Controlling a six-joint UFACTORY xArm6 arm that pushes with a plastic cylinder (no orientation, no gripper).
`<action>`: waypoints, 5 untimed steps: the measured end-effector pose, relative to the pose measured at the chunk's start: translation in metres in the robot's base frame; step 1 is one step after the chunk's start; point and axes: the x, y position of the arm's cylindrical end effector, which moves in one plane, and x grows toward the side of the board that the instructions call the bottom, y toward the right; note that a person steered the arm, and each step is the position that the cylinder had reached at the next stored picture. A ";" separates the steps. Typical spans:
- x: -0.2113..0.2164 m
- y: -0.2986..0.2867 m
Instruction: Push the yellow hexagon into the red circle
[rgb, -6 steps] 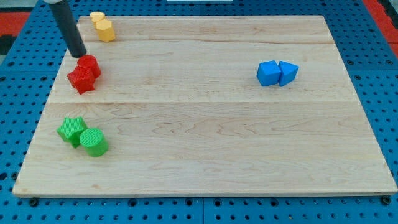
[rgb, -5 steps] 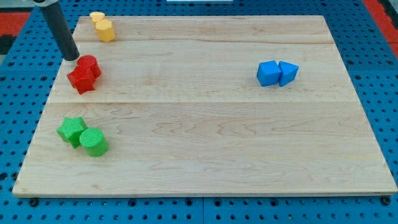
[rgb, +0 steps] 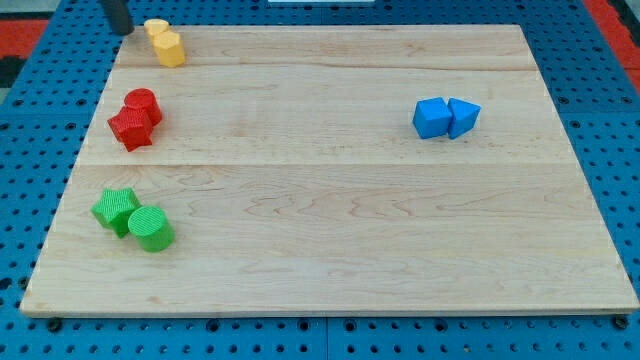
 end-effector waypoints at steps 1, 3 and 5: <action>-0.001 0.013; 0.019 0.084; 0.118 0.078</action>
